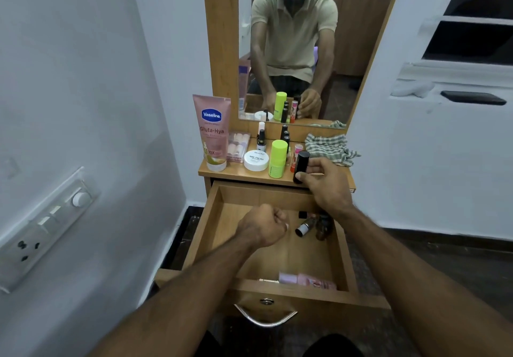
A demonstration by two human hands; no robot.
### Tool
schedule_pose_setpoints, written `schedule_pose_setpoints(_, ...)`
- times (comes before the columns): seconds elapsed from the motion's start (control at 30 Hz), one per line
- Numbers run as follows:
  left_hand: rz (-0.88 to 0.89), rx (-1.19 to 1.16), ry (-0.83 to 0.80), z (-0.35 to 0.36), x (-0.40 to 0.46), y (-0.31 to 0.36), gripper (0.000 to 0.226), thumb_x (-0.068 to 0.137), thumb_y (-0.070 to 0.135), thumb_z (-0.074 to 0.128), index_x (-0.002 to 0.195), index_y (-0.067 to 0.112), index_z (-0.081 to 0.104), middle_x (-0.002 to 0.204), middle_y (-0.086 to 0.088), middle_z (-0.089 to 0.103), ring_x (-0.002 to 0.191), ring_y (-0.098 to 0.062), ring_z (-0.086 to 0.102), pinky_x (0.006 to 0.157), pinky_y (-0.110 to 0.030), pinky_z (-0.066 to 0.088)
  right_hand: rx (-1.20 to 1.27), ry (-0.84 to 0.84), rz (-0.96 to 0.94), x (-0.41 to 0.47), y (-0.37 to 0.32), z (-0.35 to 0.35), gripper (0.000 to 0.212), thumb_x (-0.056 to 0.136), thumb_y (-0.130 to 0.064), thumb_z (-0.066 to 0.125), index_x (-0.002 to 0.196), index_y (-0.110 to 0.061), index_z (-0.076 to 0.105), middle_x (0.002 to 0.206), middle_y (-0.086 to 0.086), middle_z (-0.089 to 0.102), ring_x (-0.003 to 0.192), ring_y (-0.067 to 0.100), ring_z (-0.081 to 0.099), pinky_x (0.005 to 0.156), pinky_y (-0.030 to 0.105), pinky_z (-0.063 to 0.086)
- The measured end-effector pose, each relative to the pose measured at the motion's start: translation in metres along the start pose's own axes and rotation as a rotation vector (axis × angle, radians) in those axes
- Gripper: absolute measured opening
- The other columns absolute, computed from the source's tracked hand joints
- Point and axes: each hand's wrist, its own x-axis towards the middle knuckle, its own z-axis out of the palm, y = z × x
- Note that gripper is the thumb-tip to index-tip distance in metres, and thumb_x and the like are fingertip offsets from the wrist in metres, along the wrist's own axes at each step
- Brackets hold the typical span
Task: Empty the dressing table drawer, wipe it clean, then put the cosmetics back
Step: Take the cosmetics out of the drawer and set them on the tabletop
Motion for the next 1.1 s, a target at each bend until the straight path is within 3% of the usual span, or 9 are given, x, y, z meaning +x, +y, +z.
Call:
schedule_pose_setpoints(0.13, 0.002, 0.100, -0.017, 0.013, 0.001, 0.007, 0.004, 0.084, 0.032, 0.064, 0.082, 0.030, 0.067, 0.099, 0.012, 0.073, 0.098, -0.014, 0.067, 0.091, -0.036, 0.056, 0.041, -0.005, 0.006, 0.000, 0.003, 0.002, 0.031, 0.081, -0.027, 0.084, 0.105, -0.025, 0.064, 0.092, -0.015, 0.070, 0.085, 0.000, 0.066, 0.078, 0.028, 0.057)
schedule_pose_setpoints(0.33, -0.042, 0.216, 0.006, 0.033, 0.005, 0.019, 0.032, 0.083, 0.051, 0.072, 0.098, 0.023, 0.072, 0.103, 0.005, 0.072, 0.099, -0.020, 0.067, 0.088, -0.037, 0.057, 0.113, -0.003, 0.026, -0.001, 0.003, 0.005, 0.038, 0.080, -0.020, 0.085, 0.111, -0.021, 0.064, 0.100, -0.010, 0.070, 0.092, 0.004, 0.067, 0.087, 0.029, 0.058)
schedule_pose_setpoints(0.43, -0.062, 0.257, 0.026, 0.038, 0.012, 0.020, 0.038, 0.082, 0.054, 0.072, 0.107, 0.025, 0.072, 0.110, 0.003, 0.071, 0.102, -0.022, 0.066, 0.087, -0.033, 0.055, 0.187, 0.046, 0.094, -0.002, 0.006, 0.001, 0.044, 0.078, -0.019, 0.087, 0.114, -0.016, 0.062, 0.105, -0.004, 0.069, 0.094, 0.009, 0.067, 0.085, 0.025, 0.056)
schedule_pose_setpoints(0.63, -0.058, 0.342, 0.055, 0.053, 0.016, 0.020, 0.038, 0.089, 0.051, 0.067, 0.116, 0.024, 0.071, 0.112, -0.001, 0.071, 0.101, -0.024, 0.065, 0.080, -0.032, 0.052, 0.155, 0.110, 0.109, -0.016, 0.025, -0.018, 0.024, 0.084, -0.021, 0.080, 0.097, -0.019, 0.060, 0.088, -0.005, 0.063, 0.080, 0.009, 0.059, 0.073, 0.025, 0.051)
schedule_pose_setpoints(0.8, -0.049, 0.336, 0.070, 0.048, 0.017, 0.023, 0.032, 0.093, 0.046, 0.064, 0.114, 0.022, 0.071, 0.109, -0.001, 0.071, 0.098, -0.025, 0.066, 0.083, -0.034, 0.054, 0.083, 0.006, 0.041, -0.035, 0.038, -0.022, 0.016, 0.088, -0.018, 0.076, 0.087, -0.022, 0.060, 0.082, -0.005, 0.065, 0.073, 0.005, 0.059, 0.060, 0.013, 0.047)
schedule_pose_setpoints(0.9, -0.033, 0.310, 0.114, 0.028, 0.015, 0.021, 0.026, 0.093, 0.040, 0.064, 0.113, 0.023, 0.070, 0.106, -0.001, 0.071, 0.097, -0.024, 0.066, 0.085, -0.036, 0.056, 0.039, -0.079, 0.029, -0.045, 0.042, -0.019, 0.017, 0.090, -0.011, 0.073, 0.092, -0.026, 0.064, 0.087, -0.006, 0.067, 0.077, 0.005, 0.063, 0.064, 0.013, 0.051)
schedule_pose_setpoints(1.0, 0.028, 0.149, 0.118, 0.004, 0.010, 0.020, 0.022, 0.093, 0.030, 0.065, 0.115, 0.029, 0.070, 0.109, 0.006, 0.072, 0.102, -0.019, 0.066, 0.090, -0.036, 0.055, -0.034, -0.204, 0.058, -0.055, 0.040, -0.014, 0.021, 0.090, -0.014, 0.073, 0.097, -0.031, 0.063, 0.094, -0.009, 0.067, 0.082, 0.012, 0.066, 0.071, 0.027, 0.057)
schedule_pose_setpoints(1.1, 0.141, 0.045, 0.111, -0.013, 0.002, 0.021, 0.027, 0.095, 0.024, 0.064, 0.121, 0.030, 0.068, 0.112, 0.011, 0.071, 0.107, -0.013, 0.064, 0.096, -0.035, 0.053, -0.124, -0.303, 0.054, -0.062, 0.033, -0.008, 0.021, 0.088, -0.022, 0.077, 0.104, -0.028, 0.066, 0.100, -0.013, 0.069, 0.091, 0.004, 0.065, 0.080, 0.024, 0.054)
